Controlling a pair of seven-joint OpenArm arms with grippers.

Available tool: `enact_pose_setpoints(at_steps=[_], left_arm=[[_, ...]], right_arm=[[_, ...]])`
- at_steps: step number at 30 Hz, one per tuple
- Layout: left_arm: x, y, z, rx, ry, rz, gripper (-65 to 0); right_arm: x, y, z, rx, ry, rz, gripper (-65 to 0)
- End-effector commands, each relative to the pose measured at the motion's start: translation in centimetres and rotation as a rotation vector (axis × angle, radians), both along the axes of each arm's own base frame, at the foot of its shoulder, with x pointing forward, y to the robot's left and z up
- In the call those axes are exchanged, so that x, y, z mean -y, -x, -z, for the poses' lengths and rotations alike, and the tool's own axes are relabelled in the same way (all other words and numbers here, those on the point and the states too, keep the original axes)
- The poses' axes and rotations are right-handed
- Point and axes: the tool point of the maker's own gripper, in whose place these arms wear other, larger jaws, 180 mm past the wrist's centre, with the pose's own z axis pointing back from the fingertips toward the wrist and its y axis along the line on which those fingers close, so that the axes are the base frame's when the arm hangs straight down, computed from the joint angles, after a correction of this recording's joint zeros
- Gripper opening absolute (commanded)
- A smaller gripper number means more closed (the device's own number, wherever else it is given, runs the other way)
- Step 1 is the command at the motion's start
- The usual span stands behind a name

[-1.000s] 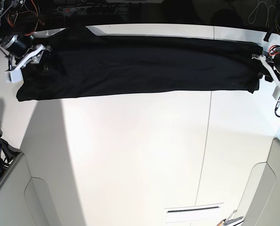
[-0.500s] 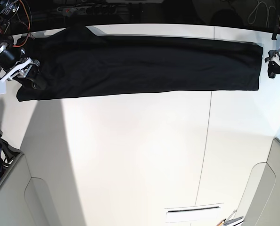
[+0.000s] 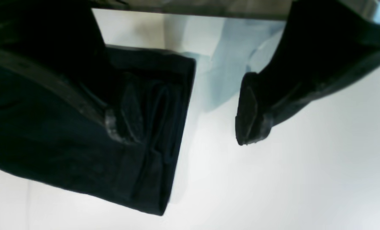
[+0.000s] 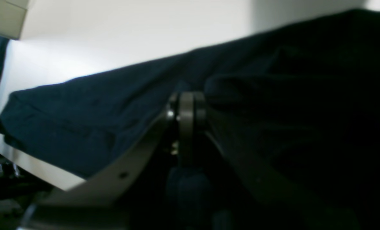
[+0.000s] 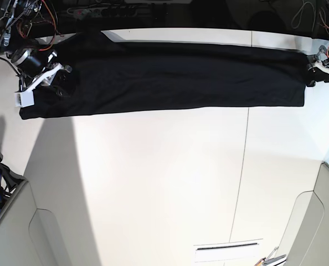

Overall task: Fold the T-shirt properly
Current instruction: 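Grasp both ends of the folded strip with both grippers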

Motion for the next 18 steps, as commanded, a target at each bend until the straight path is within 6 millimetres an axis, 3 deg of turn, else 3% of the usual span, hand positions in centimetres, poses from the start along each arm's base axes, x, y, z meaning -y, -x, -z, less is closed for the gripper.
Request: enact_pose_setpoints(at_steps=[1,8,12,18], left_arm=[[-0.5,-0.8,-1.2,0.04,-0.01,0.005,-17.4],[-0.2,-1.2,-1.6,0.052,0.031,0.002,-17.5],[2.0,-1.9,-2.3,0.07,0.136,0.076,-17.5],[1.5,-1.5,-1.8,0.036,0.09,0.085,-17.5]], right_arm=[[0.1,-0.5,-0.5,0.032,-0.007,0.0,-65.0],[-1.1,0.5,2.0,-0.046,-0.059,-0.017,-65.0],[-1.2,0.5,2.2,-0.052,-0.062,-0.017,-65.0],[-0.8,0.5,2.1,-0.051,-0.052,-0.02,-65.0]])
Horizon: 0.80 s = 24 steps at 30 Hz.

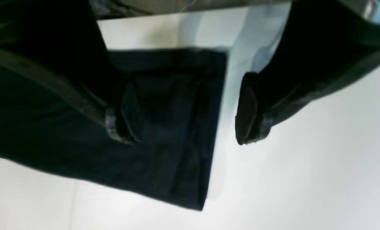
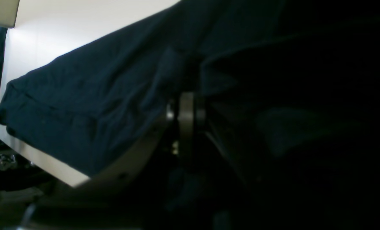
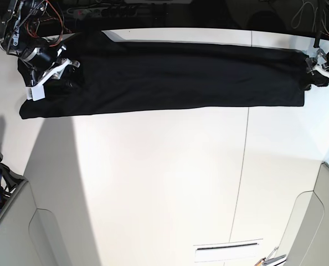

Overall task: Fold the T-shirt properly
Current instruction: 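Grasp both ends of the folded strip with both grippers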

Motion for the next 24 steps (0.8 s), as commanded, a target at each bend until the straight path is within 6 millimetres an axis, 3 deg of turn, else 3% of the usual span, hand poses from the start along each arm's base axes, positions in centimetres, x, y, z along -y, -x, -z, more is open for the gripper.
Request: enact_pose_setpoints(at_steps=[1,4,12,19,24], left_arm=[[-0.4,-0.7,-1.1,0.035,-0.017,0.009,-17.5],[-0.1,-0.5,-0.6,0.019,-0.01,0.02,-17.4],[0.0,0.6,3.4,-0.062,-0.01,0.012,-17.4],[0.0,0.8,3.6,-0.072,-0.01,0.017,-17.5],[2.4,1.3,3.4,-0.08,0.086,0.112,-17.5]], right_arm=[[0.4,-0.8,-1.0,0.044,0.0,-0.002,-65.0],[0.1,-0.9,-1.4,0.055,-0.024,0.003,-65.0],[0.0,-0.8,-1.3,0.052,-0.026,0.001,-65.0],[-0.1,-0.7,-1.2,0.042,-0.026,-0.006,-65.0],[-0.3,-0.9,-1.6,0.057,-0.054,-0.001,-65.0]])
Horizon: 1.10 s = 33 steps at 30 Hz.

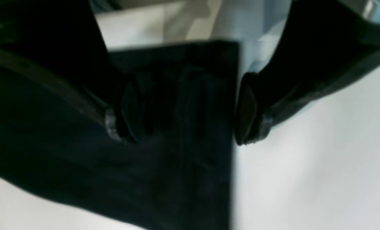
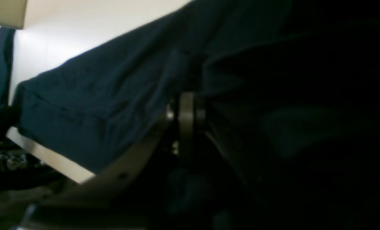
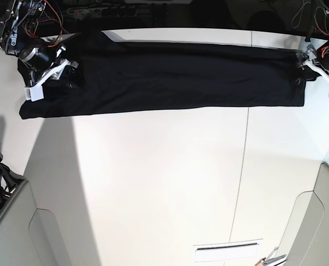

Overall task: Fold the T-shirt properly
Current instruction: 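Grasp both ends of the folded strip with both grippers, then fold the strip end held by the left gripper toward the right gripper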

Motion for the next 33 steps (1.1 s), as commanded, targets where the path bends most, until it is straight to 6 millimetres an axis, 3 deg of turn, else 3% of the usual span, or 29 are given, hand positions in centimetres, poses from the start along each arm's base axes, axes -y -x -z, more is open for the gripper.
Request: enact_pose_setpoints(at_steps=[1,7,8,9,13,15,22,33], left_arm=[[-0.2,-0.2,-0.6,0.011,-0.004,0.013,-17.5],[0.5,-0.6,-1.1,0.05,0.028,0.028,-18.0],[0.4,-0.7,-1.1,0.056,0.028,0.025,-20.6],[0.4,-0.8,-1.2,0.063,0.027,0.023,-26.2],[0.2,-1.2,-1.5,0.089,0.025,0.012,-59.2],[0.1,-1.7,-1.9,0.122,0.023,-0.001,-65.0],[-0.8,-2.6,-2.4,0.175,-0.022,-0.021,-65.0],[-1.3,-3.6,-3.9,0.208,-0.133,0.013,-65.0]], right_arm=[[0.1,-0.7,-1.0,0.044,-0.011,0.0,-65.0],[0.1,-0.7,-1.0,0.043,-0.011,0.0,-65.0],[0.1,-0.7,-1.0,0.043,-0.011,0.0,-65.0],[0.1,-0.7,-1.0,0.043,-0.011,0.0,-65.0],[0.1,-0.7,-1.0,0.043,-0.011,0.0,-65.0],[0.0,-0.7,-1.1,0.045,-0.015,0.0,-65.0],[-0.7,-0.8,-2.1,0.061,-0.083,-0.008,-65.0],[0.1,-1.6,-5.2,0.152,-0.047,-0.019,-65.0]])
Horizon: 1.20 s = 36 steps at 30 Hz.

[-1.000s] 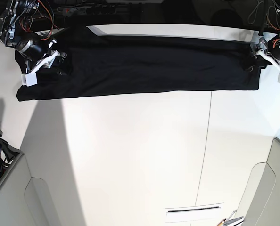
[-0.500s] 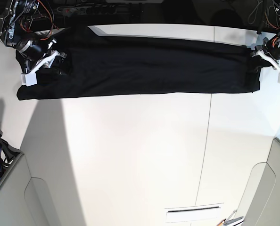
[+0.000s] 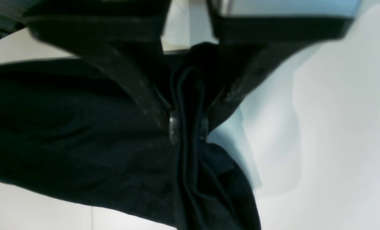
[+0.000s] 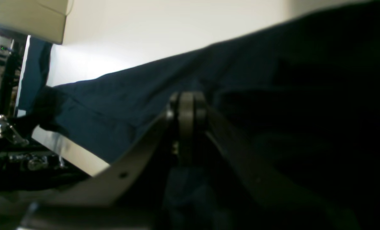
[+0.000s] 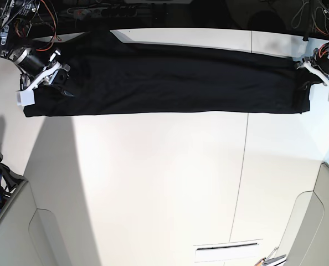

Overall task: Fold the T-shirt properly
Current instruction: 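Fold the strip end held by the left gripper toward the right gripper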

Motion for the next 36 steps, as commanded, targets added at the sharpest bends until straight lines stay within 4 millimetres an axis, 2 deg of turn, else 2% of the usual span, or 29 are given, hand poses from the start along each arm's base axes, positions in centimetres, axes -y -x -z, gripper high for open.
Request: enact_pose_setpoints(at_steps=[1,9,14,18,21,23,27,30,33,34,36], left_arm=[[-0.8,-1.2,-1.8,0.057,-0.035,-0.006,-65.0],[-0.6,-2.6,-4.4,0.097,-0.193,0.059,-65.0],[1.1,-3.5,-7.6,0.141,-0.239,0.085,-65.0],[6.6,-3.8,-11.5,0.238,-0.178,0.217,-65.0],[11.5,-3.4,-12.6,0.299,-0.136,0.329,-65.0],[15.1,-3.1,-12.3,0.308,-0.079,0.403,-65.0],[21.7,-1.9,-10.1,0.278,0.021,0.524,-65.0],[26.1,-1.1,-8.9,0.278,0.043,0.597,-65.0],[29.0,-0.9,-8.0,0.275,0.055,0.633,-65.0],[29.5,-1.1,-7.6,0.265,0.065,0.617,-64.8],[30.1,-1.5,-6.4,0.234,0.095,0.591,-59.8]], right_arm=[[0.2,-0.6,-1.4,0.054,0.004,-0.005,-65.0],[1.2,-1.2,-3.8,0.129,0.057,0.012,-65.0],[2.0,-1.3,-4.2,0.139,0.073,0.034,-62.5],[2.5,-1.2,-4.3,0.142,0.079,0.05,-62.5],[2.8,-1.3,-4.4,0.145,0.081,0.059,-60.8],[3.0,-1.3,-4.5,0.148,0.083,0.066,-57.6],[4.3,-1.1,-4.6,0.149,0.101,0.102,-50.9],[6.1,-0.8,-4.9,0.155,0.123,0.156,-50.4],[7.9,-0.5,-5.2,0.157,0.146,0.204,-49.8],[8.4,-0.3,-5.3,0.155,0.157,0.213,-48.5],[9.3,-0.1,-5.1,0.139,0.195,0.222,-42.5]])
